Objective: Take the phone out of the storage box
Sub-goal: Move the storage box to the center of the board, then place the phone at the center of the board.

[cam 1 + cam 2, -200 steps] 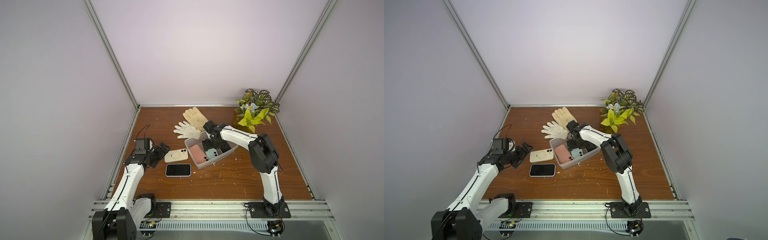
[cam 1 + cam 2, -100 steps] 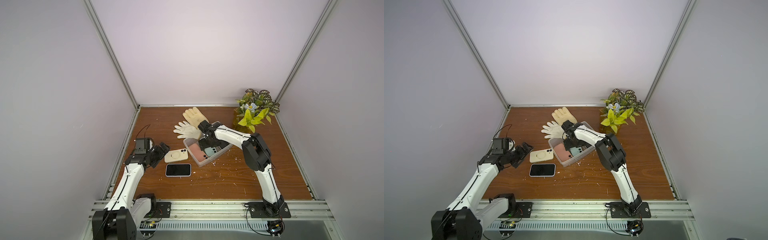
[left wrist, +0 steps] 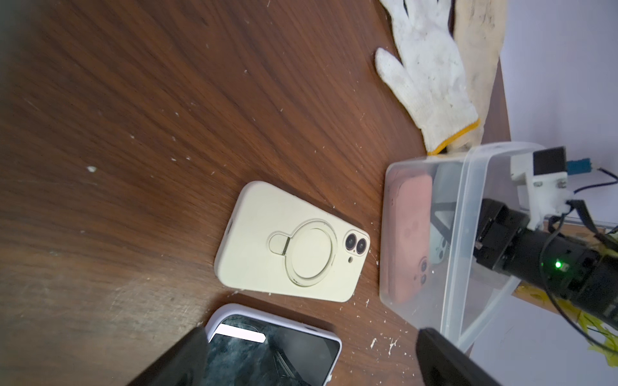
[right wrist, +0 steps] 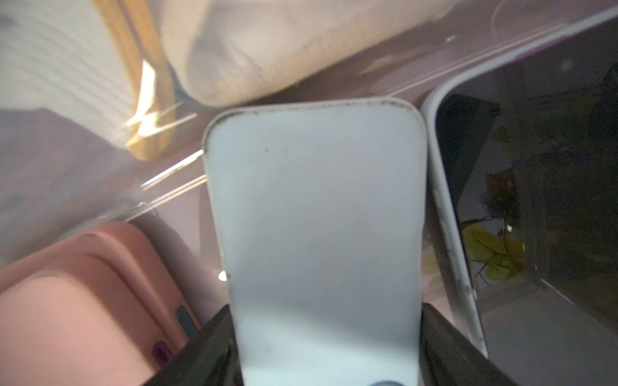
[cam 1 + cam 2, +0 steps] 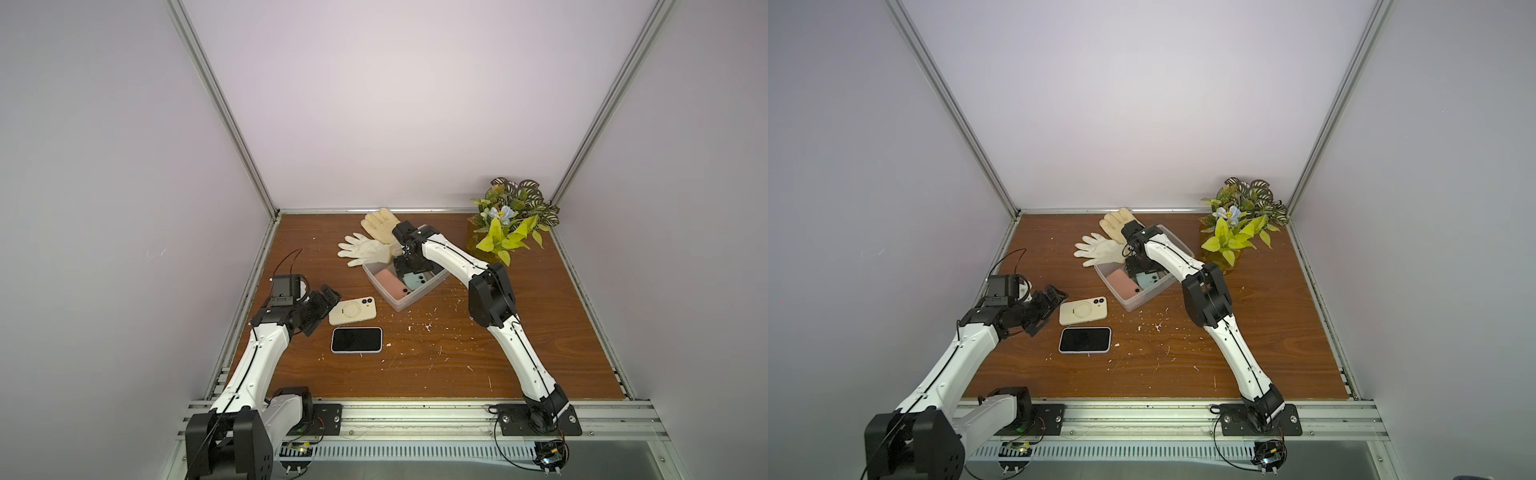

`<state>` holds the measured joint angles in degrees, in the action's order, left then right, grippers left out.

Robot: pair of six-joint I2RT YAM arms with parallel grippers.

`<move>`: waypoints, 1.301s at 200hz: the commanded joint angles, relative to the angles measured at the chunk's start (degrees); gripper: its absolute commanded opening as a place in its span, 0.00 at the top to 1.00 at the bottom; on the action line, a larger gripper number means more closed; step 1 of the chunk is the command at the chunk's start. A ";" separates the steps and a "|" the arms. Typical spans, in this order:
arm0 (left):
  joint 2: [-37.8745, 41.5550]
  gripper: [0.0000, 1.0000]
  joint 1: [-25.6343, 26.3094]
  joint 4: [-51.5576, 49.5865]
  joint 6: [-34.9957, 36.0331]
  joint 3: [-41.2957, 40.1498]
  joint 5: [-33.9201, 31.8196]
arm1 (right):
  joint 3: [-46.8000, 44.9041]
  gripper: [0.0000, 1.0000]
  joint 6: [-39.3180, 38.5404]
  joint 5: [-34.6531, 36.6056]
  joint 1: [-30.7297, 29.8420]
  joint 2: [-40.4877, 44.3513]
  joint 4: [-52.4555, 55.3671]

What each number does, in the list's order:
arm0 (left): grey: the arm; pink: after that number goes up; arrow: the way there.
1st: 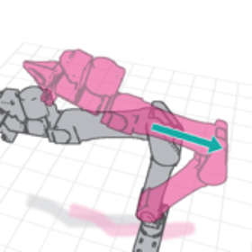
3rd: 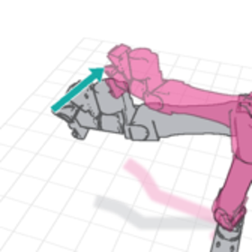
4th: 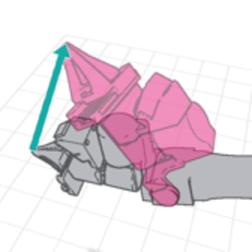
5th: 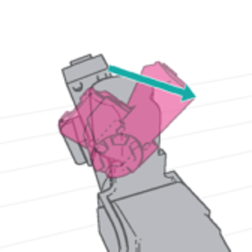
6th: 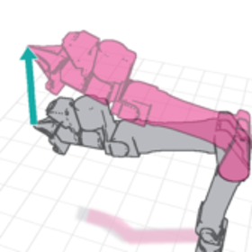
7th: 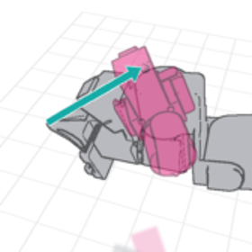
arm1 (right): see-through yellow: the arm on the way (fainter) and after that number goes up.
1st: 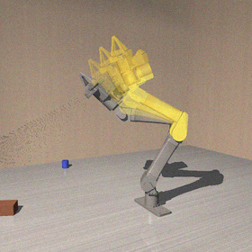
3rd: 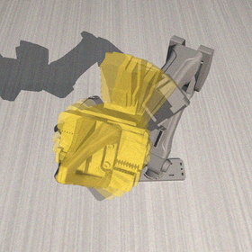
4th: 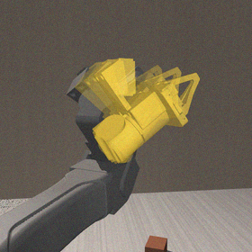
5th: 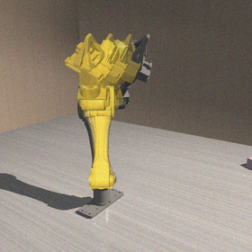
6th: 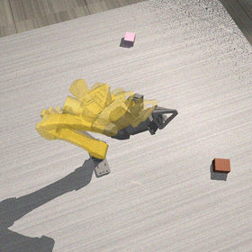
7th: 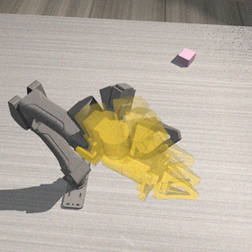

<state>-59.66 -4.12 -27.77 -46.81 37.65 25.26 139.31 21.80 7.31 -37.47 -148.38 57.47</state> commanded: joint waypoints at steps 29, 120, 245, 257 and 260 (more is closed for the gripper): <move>0.22 0.00 0.47 -0.32 1.19 2.47 1.24 | 3.53 0.21 -1.22 3.15 0.58 4.64 3.60; 0.34 0.00 1.75 1.02 1.19 2.95 2.48 | 5.44 0.21 -1.16 3.93 0.61 15.64 4.38; -8.29 0.00 21.04 18.95 -2.91 10.01 1.24 | -62.49 0.21 16.01 0.84 -6.98 63.70 -10.84; -9.54 0.00 22.48 19.93 -2.84 10.56 1.84 | -69.24 0.21 18.70 -0.06 -7.62 66.49 -14.27; -9.78 0.00 22.67 20.21 -2.93 10.52 2.06 | -70.45 0.21 19.30 -0.48 -7.78 66.95 -15.10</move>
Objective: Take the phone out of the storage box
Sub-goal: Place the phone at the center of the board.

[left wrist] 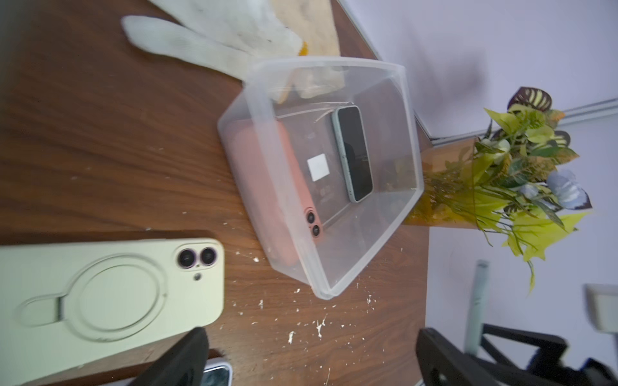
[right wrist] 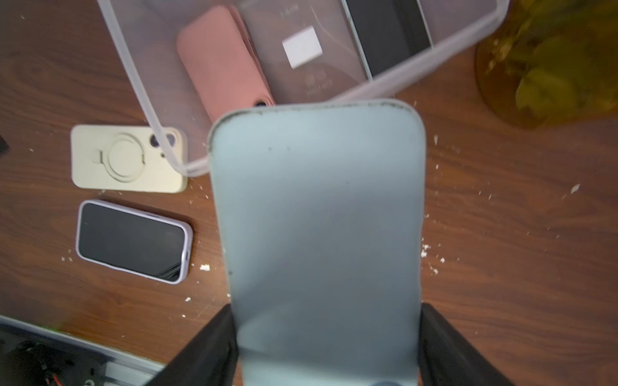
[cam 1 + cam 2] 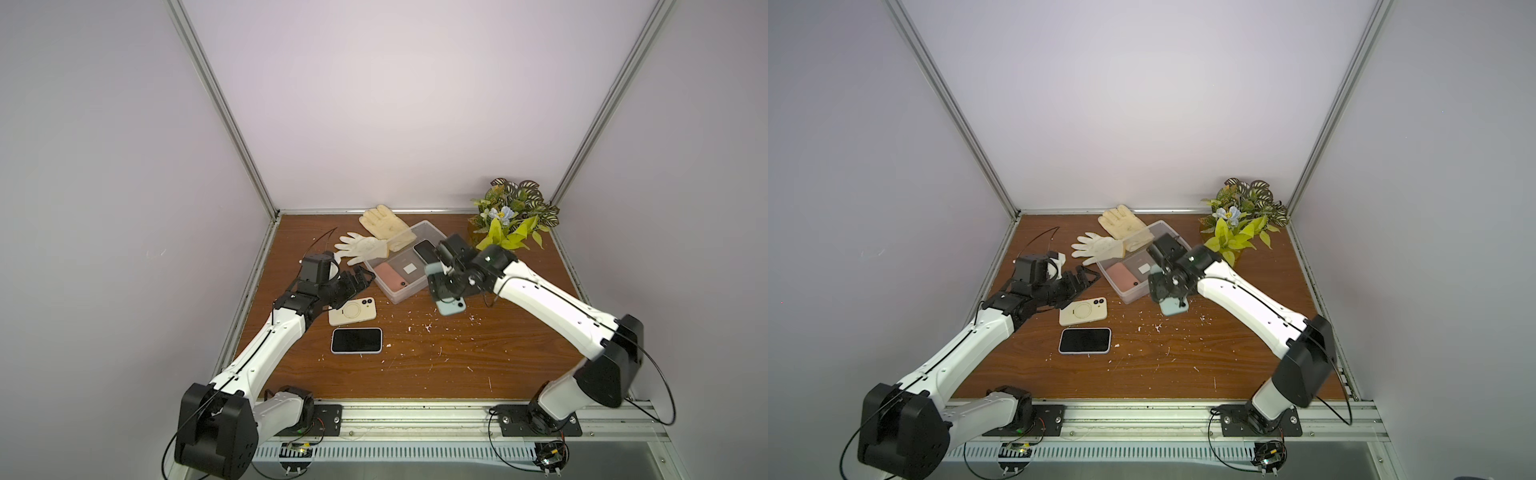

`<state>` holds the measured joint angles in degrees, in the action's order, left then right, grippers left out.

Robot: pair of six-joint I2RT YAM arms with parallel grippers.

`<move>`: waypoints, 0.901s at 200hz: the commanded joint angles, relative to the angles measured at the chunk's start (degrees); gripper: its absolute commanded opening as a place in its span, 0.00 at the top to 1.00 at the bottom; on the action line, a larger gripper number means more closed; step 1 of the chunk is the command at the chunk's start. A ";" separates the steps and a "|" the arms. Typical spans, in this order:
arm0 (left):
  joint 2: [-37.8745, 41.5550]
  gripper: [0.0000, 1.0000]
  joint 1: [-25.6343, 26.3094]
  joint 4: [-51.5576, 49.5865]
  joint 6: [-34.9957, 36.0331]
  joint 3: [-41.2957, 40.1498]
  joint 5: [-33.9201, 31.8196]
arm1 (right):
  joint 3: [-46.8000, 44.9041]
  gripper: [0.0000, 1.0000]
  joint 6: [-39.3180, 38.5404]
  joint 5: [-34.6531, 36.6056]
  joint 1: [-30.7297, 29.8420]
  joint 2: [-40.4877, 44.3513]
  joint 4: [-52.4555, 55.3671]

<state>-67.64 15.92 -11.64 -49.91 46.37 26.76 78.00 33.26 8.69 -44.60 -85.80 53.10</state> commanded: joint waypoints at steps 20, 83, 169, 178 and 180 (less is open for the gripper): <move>-3.03 0.00 3.62 4.05 -0.03 2.28 1.18 | -14.62 0.22 11.58 -0.56 -3.13 5.07 -14.87; -2.72 0.00 3.76 -3.57 2.90 3.57 0.36 | -22.03 0.20 15.03 3.22 -5.64 -3.59 -25.76; -1.05 0.00 3.11 -3.33 2.76 1.01 0.26 | -23.31 0.06 10.10 1.17 -6.21 -10.83 -27.41; -1.10 0.00 2.90 -3.13 2.64 0.92 0.32 | -22.86 0.05 9.83 1.07 -6.20 -10.32 -26.63; -1.10 0.00 2.84 -3.06 2.56 0.92 0.31 | -22.66 0.04 9.73 1.07 -6.20 -10.17 -26.29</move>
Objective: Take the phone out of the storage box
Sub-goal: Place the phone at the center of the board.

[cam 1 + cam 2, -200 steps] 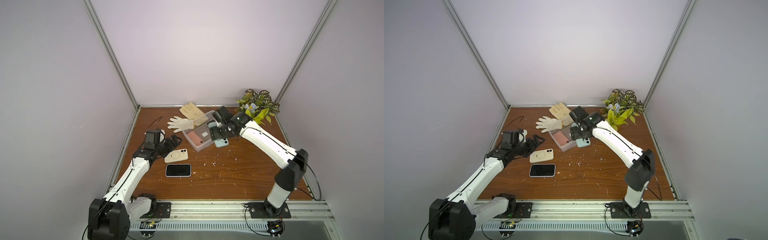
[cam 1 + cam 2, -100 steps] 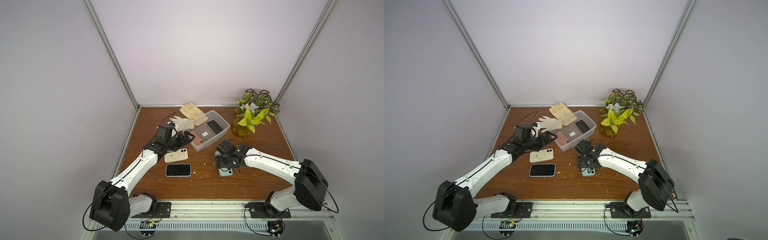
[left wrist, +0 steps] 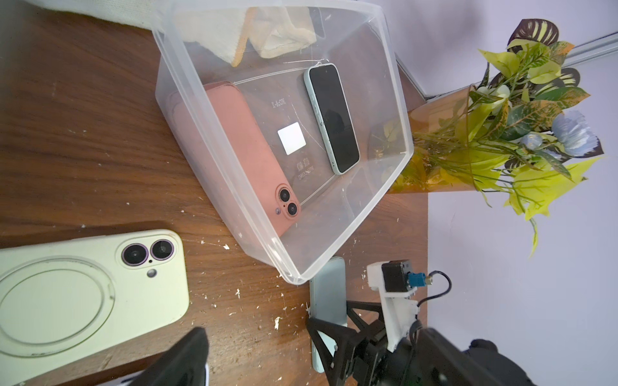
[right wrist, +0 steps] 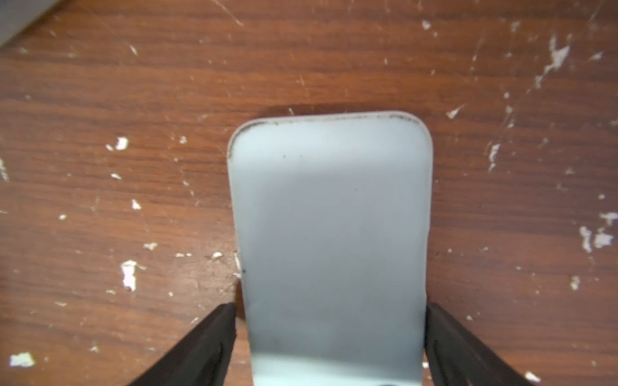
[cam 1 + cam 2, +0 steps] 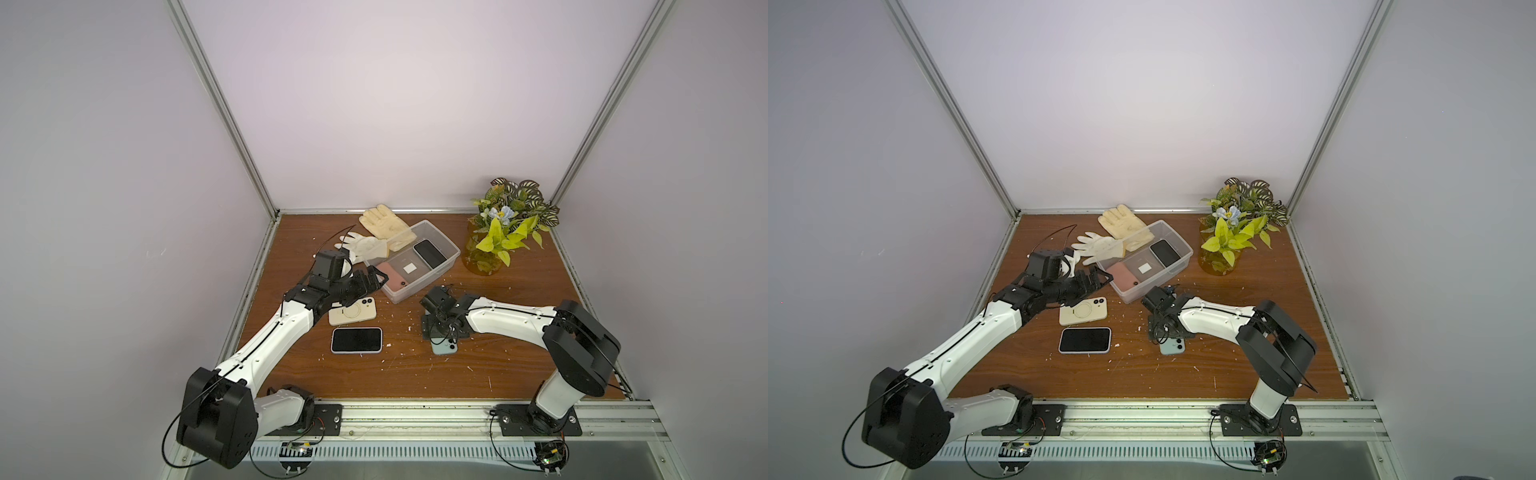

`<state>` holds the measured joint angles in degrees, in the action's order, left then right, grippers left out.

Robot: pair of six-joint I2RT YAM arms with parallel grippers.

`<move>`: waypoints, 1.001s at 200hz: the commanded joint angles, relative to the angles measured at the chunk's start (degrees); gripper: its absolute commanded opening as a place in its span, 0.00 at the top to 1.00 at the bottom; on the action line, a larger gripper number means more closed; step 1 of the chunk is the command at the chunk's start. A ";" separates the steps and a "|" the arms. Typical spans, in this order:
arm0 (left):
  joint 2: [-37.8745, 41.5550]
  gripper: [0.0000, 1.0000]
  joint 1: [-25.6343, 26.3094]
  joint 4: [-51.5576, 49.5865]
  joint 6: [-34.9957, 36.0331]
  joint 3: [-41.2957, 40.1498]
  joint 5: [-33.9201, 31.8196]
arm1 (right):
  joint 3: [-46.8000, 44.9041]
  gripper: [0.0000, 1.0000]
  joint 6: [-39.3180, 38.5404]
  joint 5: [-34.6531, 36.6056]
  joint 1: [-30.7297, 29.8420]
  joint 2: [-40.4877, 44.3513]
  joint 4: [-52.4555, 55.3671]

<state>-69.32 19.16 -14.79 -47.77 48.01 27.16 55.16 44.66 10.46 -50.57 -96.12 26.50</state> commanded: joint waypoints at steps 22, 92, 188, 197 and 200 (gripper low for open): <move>1.10 0.00 -1.41 0.04 0.31 -0.79 -0.39 | 5.00 0.01 -2.99 -0.31 -0.23 3.83 5.61; 4.58 0.00 -5.30 -0.14 0.13 -3.00 0.48 | 36.31 0.01 -16.87 1.44 4.23 1.56 20.32; 6.58 0.00 -5.27 -1.91 1.08 -3.35 0.24 | 78.26 0.01 -32.38 8.51 14.15 -38.46 30.39; 6.48 0.00 -5.33 -2.29 1.46 -3.06 0.11 | 84.93 0.01 -33.27 10.14 14.42 -42.92 33.55; 6.42 0.00 -5.31 -2.34 1.60 -2.98 0.05 | 87.09 0.01 -33.58 10.84 14.51 -44.41 34.52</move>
<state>-63.26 14.35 -15.16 -47.86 44.62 27.33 128.14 16.12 14.70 -36.51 -134.34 51.16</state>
